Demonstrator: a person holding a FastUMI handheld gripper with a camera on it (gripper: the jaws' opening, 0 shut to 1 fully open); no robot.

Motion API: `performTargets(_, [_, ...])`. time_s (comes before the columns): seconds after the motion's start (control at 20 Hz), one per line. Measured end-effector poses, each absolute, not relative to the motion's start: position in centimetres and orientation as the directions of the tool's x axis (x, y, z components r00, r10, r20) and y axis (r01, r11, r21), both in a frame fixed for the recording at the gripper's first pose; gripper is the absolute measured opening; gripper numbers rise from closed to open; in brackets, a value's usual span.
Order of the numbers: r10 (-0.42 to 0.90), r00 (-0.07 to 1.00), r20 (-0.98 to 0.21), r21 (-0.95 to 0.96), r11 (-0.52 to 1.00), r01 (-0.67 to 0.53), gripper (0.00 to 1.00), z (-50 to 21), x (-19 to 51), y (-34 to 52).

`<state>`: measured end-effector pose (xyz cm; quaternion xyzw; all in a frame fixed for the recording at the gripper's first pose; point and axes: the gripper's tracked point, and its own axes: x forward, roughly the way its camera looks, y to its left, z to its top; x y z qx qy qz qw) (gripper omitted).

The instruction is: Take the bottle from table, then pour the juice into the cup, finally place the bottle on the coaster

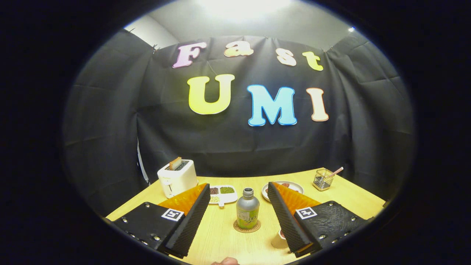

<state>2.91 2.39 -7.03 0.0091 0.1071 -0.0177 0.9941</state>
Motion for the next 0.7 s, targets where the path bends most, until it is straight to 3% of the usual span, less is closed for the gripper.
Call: performTargets(0.7, [-0.032,0.996,-0.084,0.012,0.999,0.033,0.95,-1.0,-0.7,1.3])
